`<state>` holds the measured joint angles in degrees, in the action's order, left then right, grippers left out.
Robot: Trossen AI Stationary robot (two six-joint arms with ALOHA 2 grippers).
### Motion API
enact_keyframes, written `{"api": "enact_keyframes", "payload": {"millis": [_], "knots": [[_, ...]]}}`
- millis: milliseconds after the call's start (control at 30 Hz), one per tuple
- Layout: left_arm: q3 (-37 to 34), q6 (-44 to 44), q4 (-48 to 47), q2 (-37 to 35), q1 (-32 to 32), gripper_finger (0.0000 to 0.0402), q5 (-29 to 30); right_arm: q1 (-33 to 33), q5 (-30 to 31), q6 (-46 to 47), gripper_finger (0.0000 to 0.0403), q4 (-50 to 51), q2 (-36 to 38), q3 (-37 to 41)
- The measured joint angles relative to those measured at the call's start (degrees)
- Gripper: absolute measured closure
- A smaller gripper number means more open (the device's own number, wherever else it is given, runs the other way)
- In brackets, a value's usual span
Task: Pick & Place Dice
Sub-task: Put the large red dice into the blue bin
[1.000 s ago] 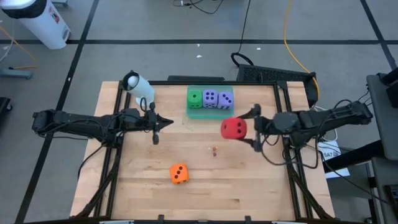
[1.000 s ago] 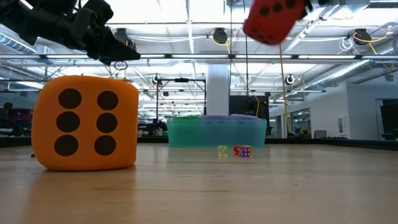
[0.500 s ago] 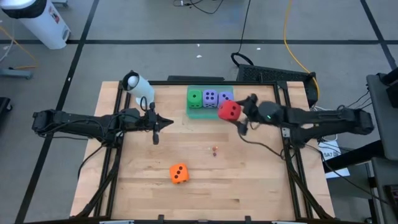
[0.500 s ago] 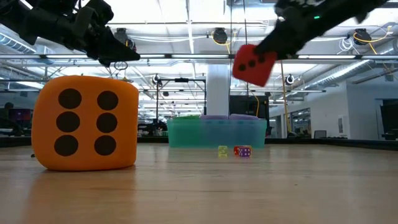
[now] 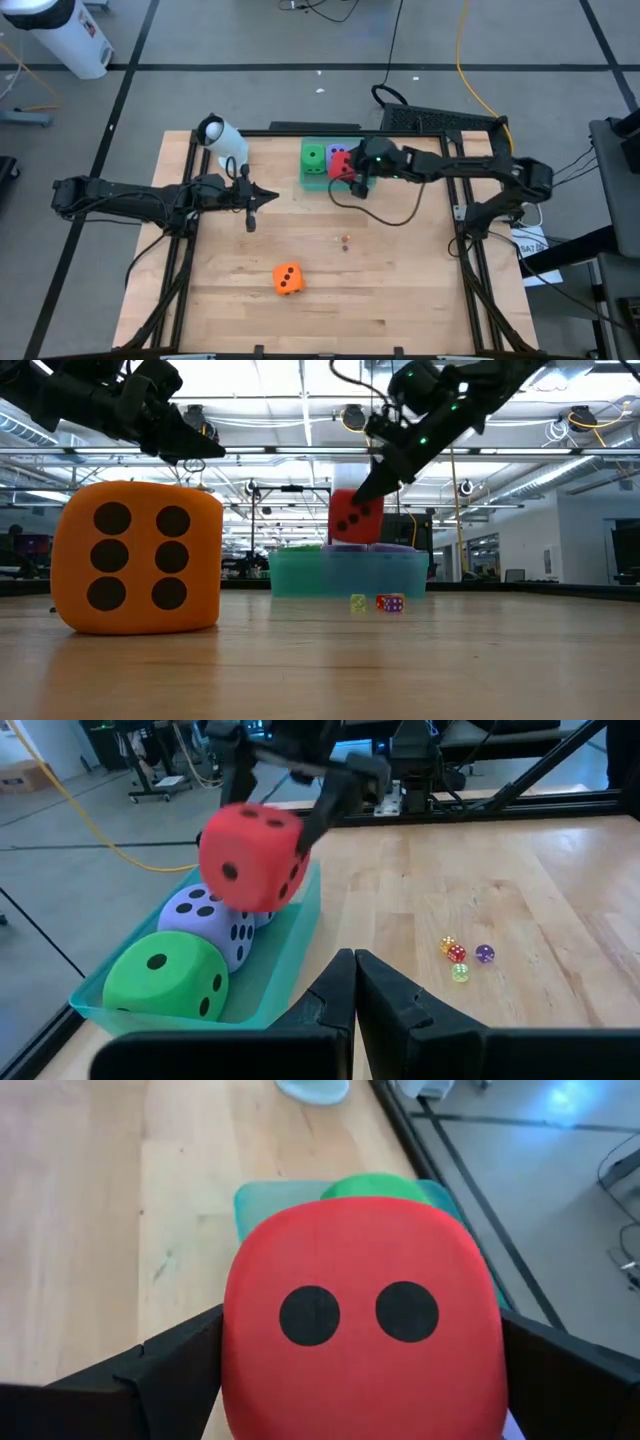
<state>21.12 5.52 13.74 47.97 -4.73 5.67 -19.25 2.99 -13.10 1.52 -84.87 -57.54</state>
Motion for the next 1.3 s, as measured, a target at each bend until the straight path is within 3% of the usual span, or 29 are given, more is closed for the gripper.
{"api": "enact_keyframes", "payload": {"millis": [133,533,1033,1300], "knots": [[0.0,0.2,-0.2,0.0,0.0,0.0380,0.0,0.2,-0.3,-1.2,0.0010,0.0,-3.1,-1.4],[0.0,0.2,-0.2,0.0,0.0,0.0380,0.0,-0.4,-2.6,-1.5,0.0010,3.0,-3.2,-1.3],[0.0,0.2,-0.2,0.0,-0.1,0.0380,0.0,-0.7,-5.1,-1.2,0.0011,2.7,-12.8,-1.2],[0.0,0.2,-0.2,0.0,-0.1,0.0380,0.0,-0.7,-6.0,0.4,0.0043,2.4,-13.9,-1.1]]}}
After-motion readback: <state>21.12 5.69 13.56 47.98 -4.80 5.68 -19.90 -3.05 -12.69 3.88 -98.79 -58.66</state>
